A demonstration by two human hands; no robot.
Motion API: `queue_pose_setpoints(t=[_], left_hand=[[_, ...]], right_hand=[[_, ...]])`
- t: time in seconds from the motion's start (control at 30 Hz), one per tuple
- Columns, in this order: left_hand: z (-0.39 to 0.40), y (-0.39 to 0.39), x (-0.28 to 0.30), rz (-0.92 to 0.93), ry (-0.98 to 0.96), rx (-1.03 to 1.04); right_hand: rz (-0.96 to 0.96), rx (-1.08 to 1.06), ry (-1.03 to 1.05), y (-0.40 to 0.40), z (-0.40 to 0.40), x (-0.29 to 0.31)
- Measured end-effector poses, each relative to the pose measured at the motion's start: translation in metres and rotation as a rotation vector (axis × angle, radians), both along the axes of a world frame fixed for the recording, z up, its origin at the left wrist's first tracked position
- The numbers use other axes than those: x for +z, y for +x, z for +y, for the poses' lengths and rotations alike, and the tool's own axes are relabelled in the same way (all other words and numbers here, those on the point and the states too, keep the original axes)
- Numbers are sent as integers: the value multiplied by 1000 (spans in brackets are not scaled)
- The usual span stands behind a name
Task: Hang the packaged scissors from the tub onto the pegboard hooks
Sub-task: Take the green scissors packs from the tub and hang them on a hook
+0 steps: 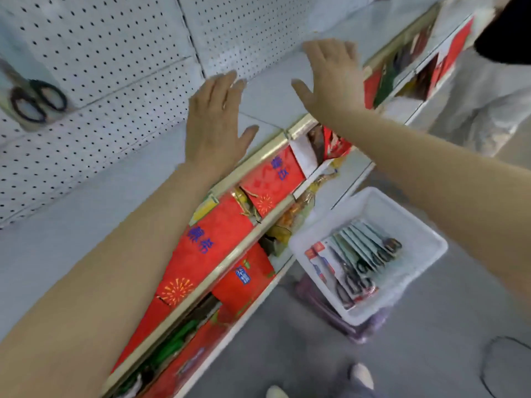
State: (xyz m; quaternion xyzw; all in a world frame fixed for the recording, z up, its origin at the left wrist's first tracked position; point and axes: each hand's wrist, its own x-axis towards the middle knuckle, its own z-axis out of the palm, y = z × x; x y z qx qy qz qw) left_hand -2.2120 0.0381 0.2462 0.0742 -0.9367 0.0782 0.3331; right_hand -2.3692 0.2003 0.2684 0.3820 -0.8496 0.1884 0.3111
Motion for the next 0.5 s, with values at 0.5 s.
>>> queue_pose_setpoints(t=[0.5], left_hand=[[187,-165,-303,-573,306,-82]], right_hand=[[-559,-329,340,-125,206,-344]])
